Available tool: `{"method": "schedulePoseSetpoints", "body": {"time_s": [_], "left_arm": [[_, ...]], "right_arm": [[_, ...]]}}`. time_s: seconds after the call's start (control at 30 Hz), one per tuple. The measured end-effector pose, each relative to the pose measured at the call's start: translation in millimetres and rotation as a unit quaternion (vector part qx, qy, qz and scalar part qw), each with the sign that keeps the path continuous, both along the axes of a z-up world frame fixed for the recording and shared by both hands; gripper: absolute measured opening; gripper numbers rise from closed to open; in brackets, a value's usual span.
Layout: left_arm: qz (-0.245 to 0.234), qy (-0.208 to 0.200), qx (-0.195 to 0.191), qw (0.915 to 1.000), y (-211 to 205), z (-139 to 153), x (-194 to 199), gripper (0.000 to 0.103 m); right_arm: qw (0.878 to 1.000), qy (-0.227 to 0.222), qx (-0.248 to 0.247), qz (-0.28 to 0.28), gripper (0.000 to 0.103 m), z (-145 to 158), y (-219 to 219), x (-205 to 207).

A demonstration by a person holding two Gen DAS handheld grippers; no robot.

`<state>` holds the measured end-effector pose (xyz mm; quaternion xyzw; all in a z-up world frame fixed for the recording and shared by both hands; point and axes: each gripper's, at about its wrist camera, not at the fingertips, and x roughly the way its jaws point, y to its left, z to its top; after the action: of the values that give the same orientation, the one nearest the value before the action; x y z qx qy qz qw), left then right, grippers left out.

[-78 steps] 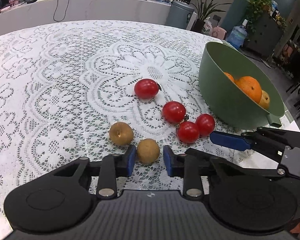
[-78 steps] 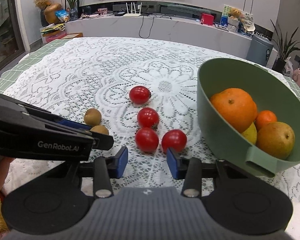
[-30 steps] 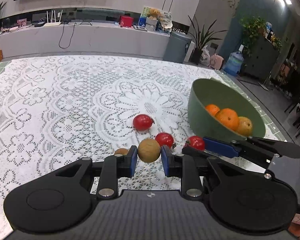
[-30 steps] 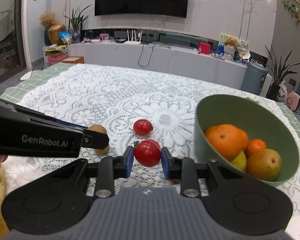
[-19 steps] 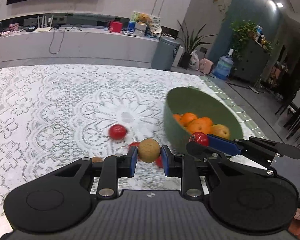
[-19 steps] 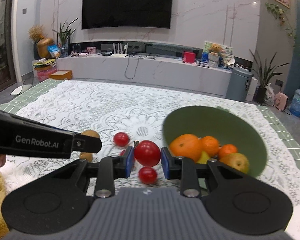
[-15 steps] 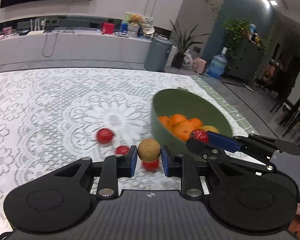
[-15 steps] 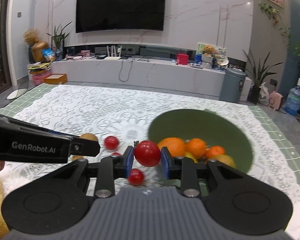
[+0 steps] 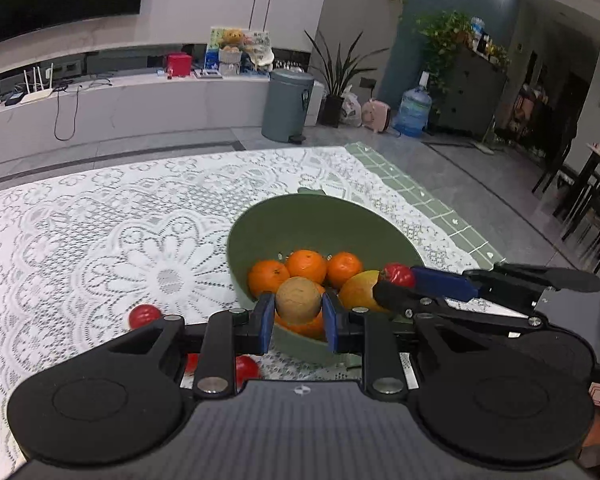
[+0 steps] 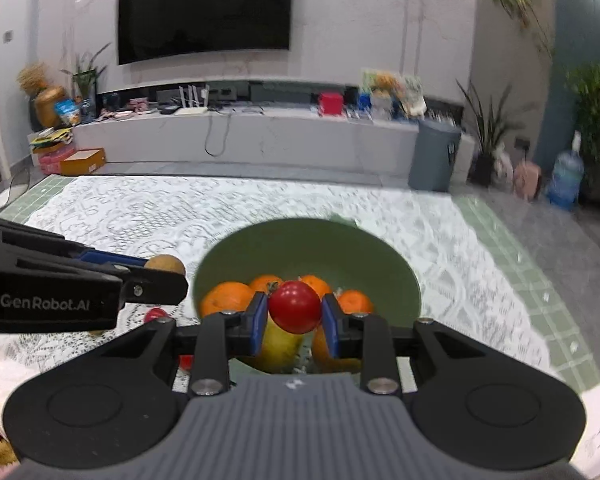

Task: Organize fruits
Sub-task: 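Carry the kiwi and the cherry tomato over the green colander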

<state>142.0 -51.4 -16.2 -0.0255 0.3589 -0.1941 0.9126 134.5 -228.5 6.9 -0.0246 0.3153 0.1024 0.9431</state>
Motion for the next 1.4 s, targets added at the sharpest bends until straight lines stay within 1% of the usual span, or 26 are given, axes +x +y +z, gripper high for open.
{"method": "schedulePoseSetpoints", "body": {"time_s": [0.1,0.23,0.4,0.63,0.83,0.97,1.1,1.3,1.4], "left_arm": [[-0.004,0.008,0.009,0.9999,-11,-6,12,0.028],[-0.003,0.014,0.022,0.9997,-18,-13,27,0.028],[0.001,0.022,0.016,0.9996,-18,-17,42,0.028],[0.0,0.033,0.019,0.9993,-22,-25,55,0.028],[0.002,0.047,0.018,0.9987,-27,-33,66,0.028],[0.007,0.056,0.017,0.9983,-25,-37,72,0.028],[0.01,0.068,0.01,0.9976,-23,-41,77,0.029],[0.015,0.068,0.012,0.9975,-22,-41,78,0.029],[0.017,0.069,0.01,0.9974,-20,-40,77,0.031]], "right_arm": [[0.999,0.021,0.018,-0.019,0.026,-7,-11,10],[0.999,0.025,0.031,-0.036,0.026,-13,-15,22],[0.997,0.039,0.038,-0.047,0.026,-22,-17,38],[0.995,0.059,0.057,-0.059,0.026,-34,-21,55],[0.996,0.05,0.048,-0.053,0.026,-35,-14,56],[0.996,0.048,0.051,-0.049,0.026,-38,-14,58],[0.997,0.047,0.048,-0.046,0.026,-39,-12,61],[0.996,0.049,0.055,-0.042,0.026,-41,-12,65],[0.996,0.05,0.056,-0.041,0.026,-43,-11,66]]}}
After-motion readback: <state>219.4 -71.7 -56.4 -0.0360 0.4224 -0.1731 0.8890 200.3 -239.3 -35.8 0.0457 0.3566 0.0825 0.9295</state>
